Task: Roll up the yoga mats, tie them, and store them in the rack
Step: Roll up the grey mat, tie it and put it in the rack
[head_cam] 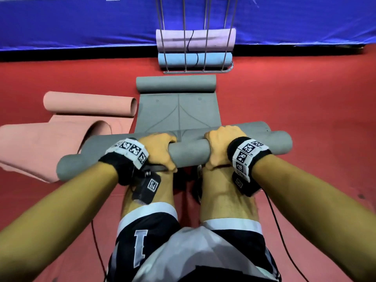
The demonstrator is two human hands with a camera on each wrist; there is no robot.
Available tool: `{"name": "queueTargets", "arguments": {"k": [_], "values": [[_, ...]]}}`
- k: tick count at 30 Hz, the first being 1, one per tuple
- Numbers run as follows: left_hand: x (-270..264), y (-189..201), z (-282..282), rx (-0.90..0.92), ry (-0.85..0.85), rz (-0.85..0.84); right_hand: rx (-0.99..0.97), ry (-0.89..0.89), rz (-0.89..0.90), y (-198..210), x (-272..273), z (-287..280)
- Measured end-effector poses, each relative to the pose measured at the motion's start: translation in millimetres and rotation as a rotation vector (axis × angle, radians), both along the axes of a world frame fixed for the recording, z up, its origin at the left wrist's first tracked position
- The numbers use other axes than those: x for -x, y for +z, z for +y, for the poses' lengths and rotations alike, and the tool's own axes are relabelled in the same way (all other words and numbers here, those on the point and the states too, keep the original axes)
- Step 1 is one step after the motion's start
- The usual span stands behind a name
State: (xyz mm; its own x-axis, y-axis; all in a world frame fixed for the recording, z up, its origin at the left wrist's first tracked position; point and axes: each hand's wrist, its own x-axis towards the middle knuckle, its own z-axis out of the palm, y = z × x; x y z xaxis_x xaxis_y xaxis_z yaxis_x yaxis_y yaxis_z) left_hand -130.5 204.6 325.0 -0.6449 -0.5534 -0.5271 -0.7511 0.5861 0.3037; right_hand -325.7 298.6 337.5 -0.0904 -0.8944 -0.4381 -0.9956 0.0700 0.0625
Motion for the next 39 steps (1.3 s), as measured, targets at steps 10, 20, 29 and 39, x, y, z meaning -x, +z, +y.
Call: {"name": "queueTargets", "arguments": {"k": [10, 20, 29, 39], "values": [[0, -3, 33, 0.431, -0.106, -0.065, 0.102, -0.082, -0.104, -20, 2, 15], [24, -1, 0, 0.068, -0.049, -0.135, 0.240, 0.029, 0.044, -33, -14, 18], [7, -21, 37, 0.680, -0.048, -0.075, 0.034, -0.075, -0.078, -8, 1, -23], [21, -13, -5, 0.563, -0.030, -0.055, 0.163, 0.000, -0.040, -18, 1, -38]]}}
